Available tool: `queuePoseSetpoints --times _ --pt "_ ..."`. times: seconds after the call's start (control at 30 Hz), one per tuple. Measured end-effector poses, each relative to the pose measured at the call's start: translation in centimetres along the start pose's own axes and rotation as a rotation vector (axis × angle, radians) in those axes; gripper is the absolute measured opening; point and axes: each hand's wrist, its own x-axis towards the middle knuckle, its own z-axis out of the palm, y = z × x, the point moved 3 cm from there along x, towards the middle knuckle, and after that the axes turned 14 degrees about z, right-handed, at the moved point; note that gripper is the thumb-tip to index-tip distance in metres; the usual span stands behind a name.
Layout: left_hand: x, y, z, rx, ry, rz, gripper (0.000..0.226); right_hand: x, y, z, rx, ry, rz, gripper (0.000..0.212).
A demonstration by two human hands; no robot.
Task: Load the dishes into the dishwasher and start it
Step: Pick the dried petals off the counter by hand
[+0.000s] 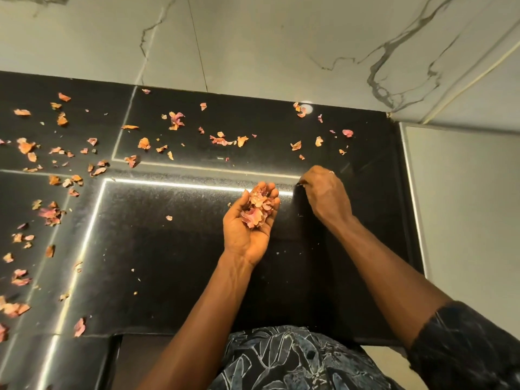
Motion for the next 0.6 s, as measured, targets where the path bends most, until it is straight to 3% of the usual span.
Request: queuePoseSetpoints --times 0.17,0.33,0.43,0.5,0.6 --pt "0.7 -0.9 0.1 -0.002 0.046 -0.004 0.038 -4.7 -3.4 -2.6 0.360 -0.016 0.167 0.016" --pt "1.2 -2.1 0.4 -0.077 0.059 -0.087 0.035 -8.8 -9.1 -4.6 0.314 -0.195 -0.109 0.026" --pt "1.3 -2.3 0.6 -0.101 0.046 -0.115 0.034 -8.3 -9.5 -5.8 0.294 -0.165 -0.117 0.023" --pt "1.4 -2.3 1.0 -0.085 0.060 -0.079 0.033 -6.0 -7.6 -6.6 0.331 -0.090 -0.052 0.019" --pt "1.1 -2.2 1.4 -0.100 0.082 -0.062 0.036 0.7 -2.0 -6.7 0.312 0.018 0.196 0.020"
